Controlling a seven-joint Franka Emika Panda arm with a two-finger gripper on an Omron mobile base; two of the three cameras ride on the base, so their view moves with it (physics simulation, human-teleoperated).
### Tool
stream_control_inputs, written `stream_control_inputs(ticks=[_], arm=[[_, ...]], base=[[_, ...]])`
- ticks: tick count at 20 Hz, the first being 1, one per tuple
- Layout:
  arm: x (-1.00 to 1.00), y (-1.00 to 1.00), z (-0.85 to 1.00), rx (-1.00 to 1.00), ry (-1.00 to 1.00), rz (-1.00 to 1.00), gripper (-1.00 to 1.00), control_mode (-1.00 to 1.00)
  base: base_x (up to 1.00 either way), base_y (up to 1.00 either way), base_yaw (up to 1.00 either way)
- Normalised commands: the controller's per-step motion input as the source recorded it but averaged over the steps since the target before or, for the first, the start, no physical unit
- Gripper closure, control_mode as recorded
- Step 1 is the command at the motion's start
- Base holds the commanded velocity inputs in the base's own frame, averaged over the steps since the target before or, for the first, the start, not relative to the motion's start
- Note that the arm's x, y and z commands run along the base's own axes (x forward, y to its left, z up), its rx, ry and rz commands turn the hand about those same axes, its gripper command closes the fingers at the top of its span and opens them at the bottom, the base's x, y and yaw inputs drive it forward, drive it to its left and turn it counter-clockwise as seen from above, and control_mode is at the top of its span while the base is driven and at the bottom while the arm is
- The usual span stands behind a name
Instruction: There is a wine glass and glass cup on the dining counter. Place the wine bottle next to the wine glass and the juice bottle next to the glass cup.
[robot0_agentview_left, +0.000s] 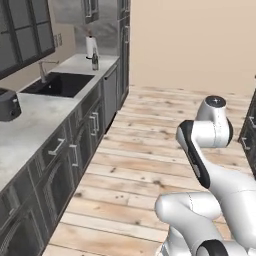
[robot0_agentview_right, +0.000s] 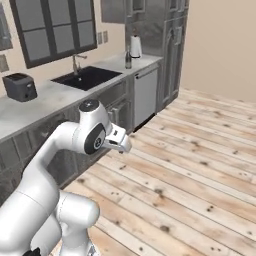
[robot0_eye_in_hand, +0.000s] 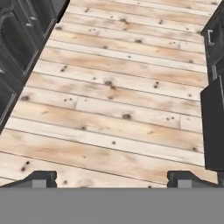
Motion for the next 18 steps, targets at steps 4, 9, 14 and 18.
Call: stream_control_inputs(ticks=[4, 9, 14, 18], arm=[[0.00, 0.00, 0.00, 0.00, 0.00, 0.00, -1.00, 1.00], [0.00, 0.00, 0.00, 0.00, 0.00, 0.00, -1.00, 1.00], [0.00, 0.00, 0.00, 0.00, 0.00, 0.00, -1.00, 1.00], [0.00, 0.00, 0.00, 0.00, 0.00, 0.00, -1.00, 1.00]], base=[[0.92, 0.00, -0.03], [0.91, 0.00, -0.02], [0.93, -0.05, 0.00], [0.93, -0.09, 0.02]])
